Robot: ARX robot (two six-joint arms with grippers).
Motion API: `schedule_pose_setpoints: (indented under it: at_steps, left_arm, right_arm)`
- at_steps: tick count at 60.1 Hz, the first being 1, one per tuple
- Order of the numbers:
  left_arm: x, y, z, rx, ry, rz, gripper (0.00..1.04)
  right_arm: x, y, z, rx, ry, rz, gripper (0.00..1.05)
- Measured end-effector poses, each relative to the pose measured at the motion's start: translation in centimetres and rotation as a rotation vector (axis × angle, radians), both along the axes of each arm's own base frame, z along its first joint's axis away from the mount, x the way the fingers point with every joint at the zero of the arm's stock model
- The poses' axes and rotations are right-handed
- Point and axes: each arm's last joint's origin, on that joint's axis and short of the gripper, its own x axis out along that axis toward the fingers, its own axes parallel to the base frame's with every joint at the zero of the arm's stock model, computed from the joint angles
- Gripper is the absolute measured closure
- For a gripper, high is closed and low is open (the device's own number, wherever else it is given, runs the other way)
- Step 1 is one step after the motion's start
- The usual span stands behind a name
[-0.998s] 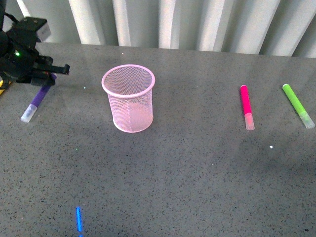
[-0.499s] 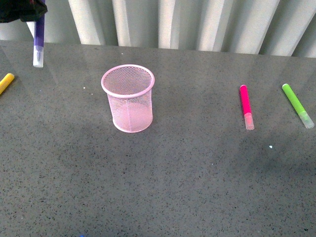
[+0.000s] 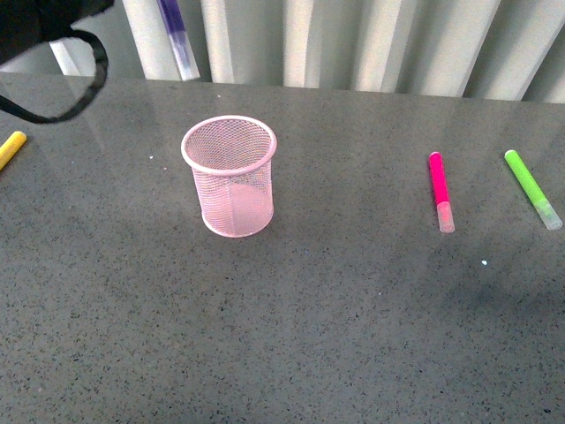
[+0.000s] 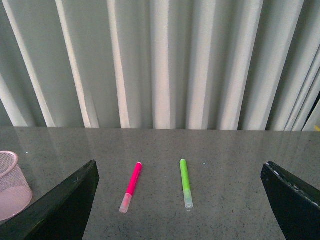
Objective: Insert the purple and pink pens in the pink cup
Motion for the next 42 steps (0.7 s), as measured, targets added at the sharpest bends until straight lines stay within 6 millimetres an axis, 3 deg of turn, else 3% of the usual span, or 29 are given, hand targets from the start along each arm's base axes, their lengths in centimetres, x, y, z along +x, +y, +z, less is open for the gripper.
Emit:
schedule_pose_setpoints:
  at_steps: [10,42]
  left_arm:
    - [0.1,-1.4,-2.6,0.016,0.034,0.008,0.93]
    - [0.0,-2.1,-5.7,0.033,0.136,0.009,0.93]
  right_arm:
    - [0.0,0.0,0.0,0.000,0.000,0.000,0.07]
    - [0.0,0.0,0.0,0.000,0.000,0.000,0.07]
